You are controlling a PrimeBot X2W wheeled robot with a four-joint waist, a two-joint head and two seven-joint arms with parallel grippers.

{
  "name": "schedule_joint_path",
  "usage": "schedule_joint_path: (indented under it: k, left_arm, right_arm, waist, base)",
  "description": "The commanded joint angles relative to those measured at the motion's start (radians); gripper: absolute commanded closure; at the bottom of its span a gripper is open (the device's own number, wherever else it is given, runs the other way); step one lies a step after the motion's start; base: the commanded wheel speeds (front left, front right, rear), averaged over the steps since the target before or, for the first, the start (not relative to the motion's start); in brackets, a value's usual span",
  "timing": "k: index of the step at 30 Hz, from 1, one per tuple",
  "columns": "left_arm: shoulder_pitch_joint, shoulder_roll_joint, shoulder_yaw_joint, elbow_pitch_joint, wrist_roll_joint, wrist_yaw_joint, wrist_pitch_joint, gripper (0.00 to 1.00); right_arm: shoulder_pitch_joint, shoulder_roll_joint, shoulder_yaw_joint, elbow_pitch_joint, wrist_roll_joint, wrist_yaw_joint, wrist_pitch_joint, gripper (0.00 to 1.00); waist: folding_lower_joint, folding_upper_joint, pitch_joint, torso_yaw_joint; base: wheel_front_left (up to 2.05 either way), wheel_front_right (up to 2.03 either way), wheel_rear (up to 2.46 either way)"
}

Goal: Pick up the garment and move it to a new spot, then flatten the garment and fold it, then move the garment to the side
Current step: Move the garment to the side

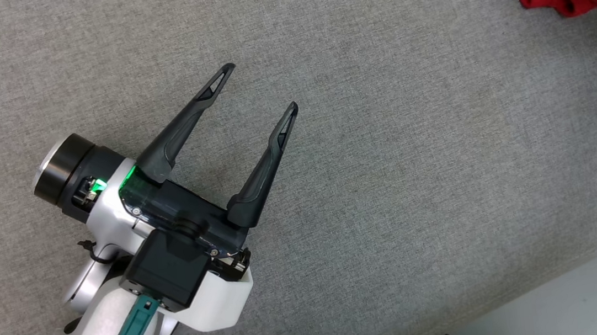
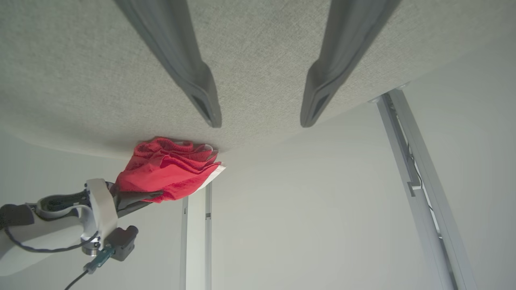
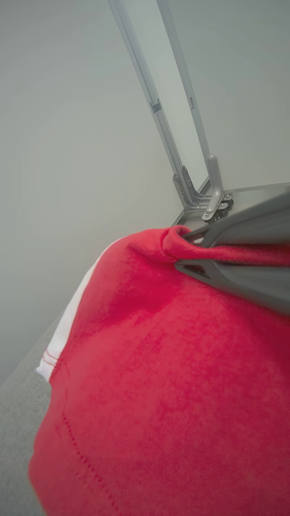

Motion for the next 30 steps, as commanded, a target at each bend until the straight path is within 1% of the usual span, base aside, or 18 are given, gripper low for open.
schedule_joint_path:
  k: [1,3,4,5,7,10,13,16,17,18,22,27,30]
  left_arm:
    - [-0.02,0.001,-0.003,-0.001,-0.004,0.003,-0.001,0.0]
    - [-0.024,-0.003,-0.009,0.001,-0.006,0.003,0.0,0.0]
    - [-0.025,-0.003,-0.01,-0.001,-0.008,0.003,0.001,0.0]
    - [-0.025,-0.003,-0.01,-0.002,-0.009,0.004,0.001,0.0]
    - [-0.021,-0.001,-0.008,-0.003,-0.011,0.006,0.001,0.0]
    - [-0.012,0.001,-0.007,0.004,-0.017,0.013,-0.003,0.0]
    - [-0.003,-0.005,-0.011,0.012,-0.022,0.018,-0.008,0.0]
    - [0.001,-0.015,-0.013,0.023,-0.032,0.03,-0.016,0.0]
    - [0.004,-0.018,-0.01,0.029,-0.034,0.036,-0.019,0.0]
    - [0.004,-0.018,-0.01,0.029,-0.034,0.036,-0.019,0.0]
    - [0.024,-0.039,0.007,0.054,-0.051,0.066,-0.03,0.0]
    - [0.058,-0.062,0.05,0.096,-0.086,0.121,-0.042,0.0]
    - [0.074,-0.085,0.084,0.128,-0.115,0.158,-0.05,0.0]
  right_arm:
    - [0.002,0.004,-0.01,0.022,-0.02,0.0,-0.005,1.0]
    - [-0.009,0.005,-0.036,0.053,-0.048,0.0,-0.005,0.62]
    - [-0.017,0.006,-0.056,0.067,-0.069,0.0,-0.005,0.27]
    - [-0.023,0.007,-0.075,0.077,-0.092,0.0,-0.005,0.0]
    - [-0.032,0.023,-0.121,0.081,-0.137,0.0,-0.006,0.0]
    - [-0.03,0.05,-0.198,0.047,-0.21,0.0,-0.005,0.0]
    - [-0.01,0.109,-0.254,0.0,-0.266,0.0,-0.005,0.0]
    - [0.005,0.168,-0.27,-0.049,-0.279,0.0,-0.005,0.0]
    - [0.011,0.192,-0.269,-0.067,-0.267,0.0,-0.005,0.0]
    - [0.011,0.192,-0.269,-0.067,-0.267,0.0,-0.005,0.0]
    - [0.047,0.278,-0.248,-0.122,-0.176,0.0,-0.005,0.0]
    - [0.096,0.362,-0.222,-0.157,-0.025,0.0,-0.005,0.0]
    - [0.132,0.392,-0.187,-0.171,0.049,0.0,-0.005,0.0]
  waist:
    - [0.0001,0.0,-0.001,0.004]
    - [0.0001,0.0,-0.003,0.012]
    - [0.0001,0.0,-0.004,0.015]
    - [0.0001,0.0,-0.004,0.017]
    - [0.0001,0.0,-0.006,0.021]
    - [0.0001,0.0,-0.018,0.024]
    - [0.0001,0.0,-0.037,0.029]
    - [0.0001,0.0,-0.061,0.039]
    - [0.0001,0.0,-0.069,0.043]
    - [0.0001,0.0,-0.069,0.043]
    - [0.0001,0.0,-0.105,0.065]
    - [0.0001,0.0,-0.155,0.094]
    - [0.0001,0.0,-0.186,0.12]
  base:
    - [0.0,0.0,0.0]
    - [0.0,0.0,0.0]
    - [0.0,0.0,0.0]
    - [0.0,0.0,0.0]
    - [0.0,0.0,0.0]
    - [0.0,0.0,0.0]
    - [0.0,0.0,0.0]
    - [0.0,0.0,0.0]
    - [0.0,0.0,0.0]
    - [0.0,0.0,0.0]
    - [0.0,0.0,0.0]
    - [0.0,0.0,0.0]
    - [0.0,0.0,0.0]
